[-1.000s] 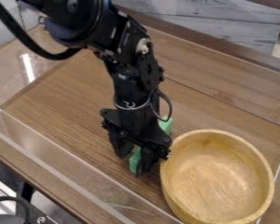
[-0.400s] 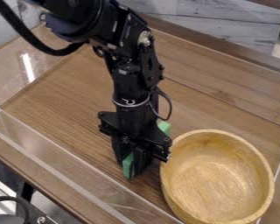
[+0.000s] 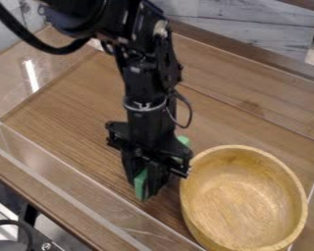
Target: Put the green block in the brown bowl
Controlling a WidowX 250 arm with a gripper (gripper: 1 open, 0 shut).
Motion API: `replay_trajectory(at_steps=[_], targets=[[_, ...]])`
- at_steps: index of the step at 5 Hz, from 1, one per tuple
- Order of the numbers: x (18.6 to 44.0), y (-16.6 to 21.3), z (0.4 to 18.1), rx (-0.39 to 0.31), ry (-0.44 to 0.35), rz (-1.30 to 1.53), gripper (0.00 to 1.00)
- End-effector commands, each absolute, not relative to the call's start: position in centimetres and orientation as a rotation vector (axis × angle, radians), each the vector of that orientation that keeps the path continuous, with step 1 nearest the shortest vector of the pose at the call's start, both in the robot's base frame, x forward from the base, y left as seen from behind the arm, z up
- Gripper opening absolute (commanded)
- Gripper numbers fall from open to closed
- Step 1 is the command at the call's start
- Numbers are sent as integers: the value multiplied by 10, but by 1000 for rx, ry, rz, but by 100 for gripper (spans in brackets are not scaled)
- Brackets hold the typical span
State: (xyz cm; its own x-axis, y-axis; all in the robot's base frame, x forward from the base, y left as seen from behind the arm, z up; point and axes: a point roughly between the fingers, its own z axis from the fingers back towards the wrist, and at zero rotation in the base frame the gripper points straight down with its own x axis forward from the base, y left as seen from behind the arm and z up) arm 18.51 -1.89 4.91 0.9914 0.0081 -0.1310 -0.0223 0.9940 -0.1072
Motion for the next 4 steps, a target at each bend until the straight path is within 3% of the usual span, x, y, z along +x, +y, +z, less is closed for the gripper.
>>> replay_trajectory(at_steps=[1, 4], targets=[[198, -17, 67, -121, 70, 31, 0], [198, -17, 73, -146, 74, 41, 0]])
